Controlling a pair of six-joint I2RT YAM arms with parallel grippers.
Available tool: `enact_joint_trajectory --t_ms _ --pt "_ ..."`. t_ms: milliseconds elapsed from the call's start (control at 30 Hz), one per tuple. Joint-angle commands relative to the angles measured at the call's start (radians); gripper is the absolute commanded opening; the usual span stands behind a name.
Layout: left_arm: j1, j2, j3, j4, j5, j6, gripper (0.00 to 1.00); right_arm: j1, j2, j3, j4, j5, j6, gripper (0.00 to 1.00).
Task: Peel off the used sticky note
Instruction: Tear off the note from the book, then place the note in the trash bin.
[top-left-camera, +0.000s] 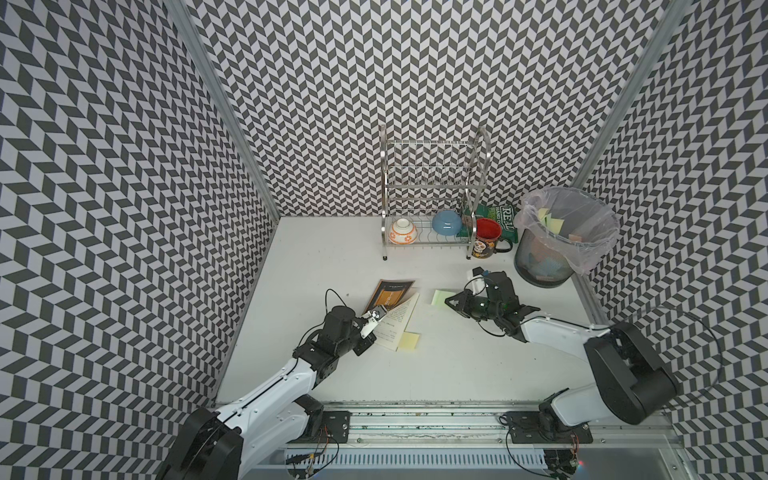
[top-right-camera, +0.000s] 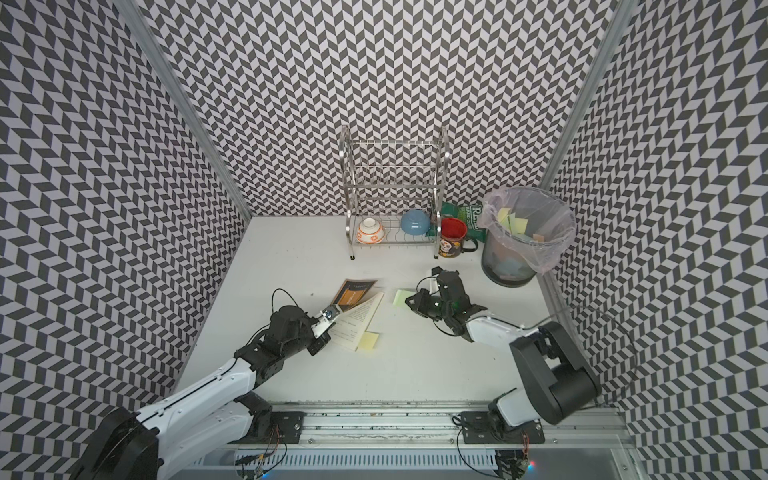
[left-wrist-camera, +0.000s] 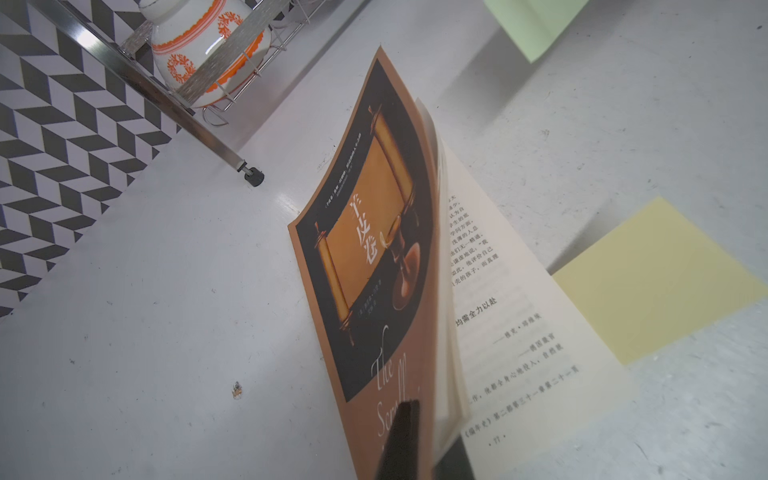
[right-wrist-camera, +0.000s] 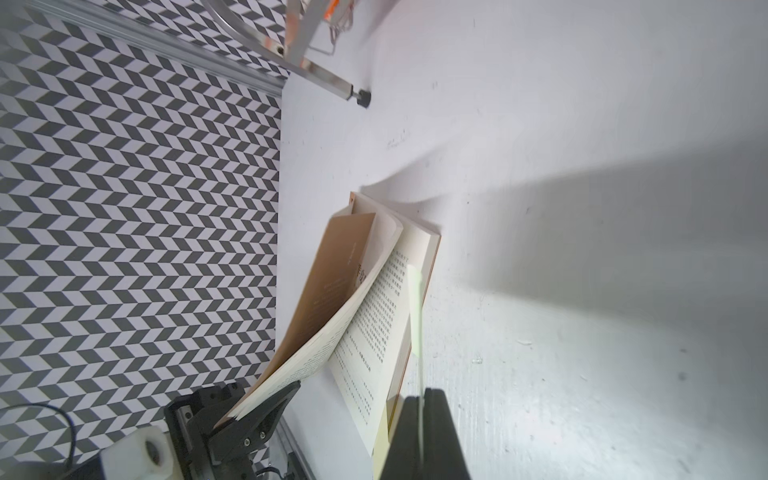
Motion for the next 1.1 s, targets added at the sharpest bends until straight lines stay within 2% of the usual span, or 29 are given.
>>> enact_joint_trajectory --t_ms 0,100,267,367,533,667,733,833,900,967,1000,1067 --pt "0.005 0.004 0.02 -0.018 0.018 -0.01 0.0 -0.076 -0.154 0.122 -0.248 0.103 -0.13 0.0" --pt "0.006 0.008 0.021 -0.023 0.027 -0.007 0.0 -0.162 -0.257 0.262 -0.395 0.222 -0.163 0.0" --pt "0.006 0.006 0.021 -0.024 0.034 -0.005 0.0 -0.319 -0.328 0.482 -0.481 0.373 -0.187 0.0" --pt "0.005 0.004 0.02 -0.024 0.035 -0.005 0.0 -0.406 -0.272 0.619 -0.522 0.393 -0.219 0.0" --pt "0.007 0.004 0.02 -0.023 0.033 -0.005 0.0 -0.529 -0.087 0.863 -0.636 0.482 -0.277 0.0" --pt "0.006 0.004 0.02 -0.022 0.035 -0.005 0.0 -0.595 0.035 0.945 -0.633 0.505 -0.292 0.0" --pt "0.005 0.004 0.02 -0.022 0.034 -0.005 0.0 -0.614 0.099 0.979 -0.649 0.5 -0.297 0.03" --pt "0.006 0.004 0.02 -0.021 0.027 -0.006 0.0 -0.618 0.157 0.992 -0.641 0.503 -0.311 0.16" --pt "0.006 0.004 0.02 -0.02 0.028 -0.006 0.0 -0.62 0.187 1.012 -0.648 0.487 -0.314 0.3" --pt "0.006 0.004 0.02 -0.021 0.029 -0.006 0.0 -0.623 0.201 1.044 -0.66 0.465 -0.327 0.52" --pt "0.006 0.003 0.02 -0.021 0.029 -0.006 0.0 -0.622 0.203 1.055 -0.658 0.458 -0.331 0.6" --pt "0.006 0.003 0.02 -0.022 0.029 -0.005 0.0 -0.623 0.188 1.064 -0.645 0.441 -0.333 0.68"
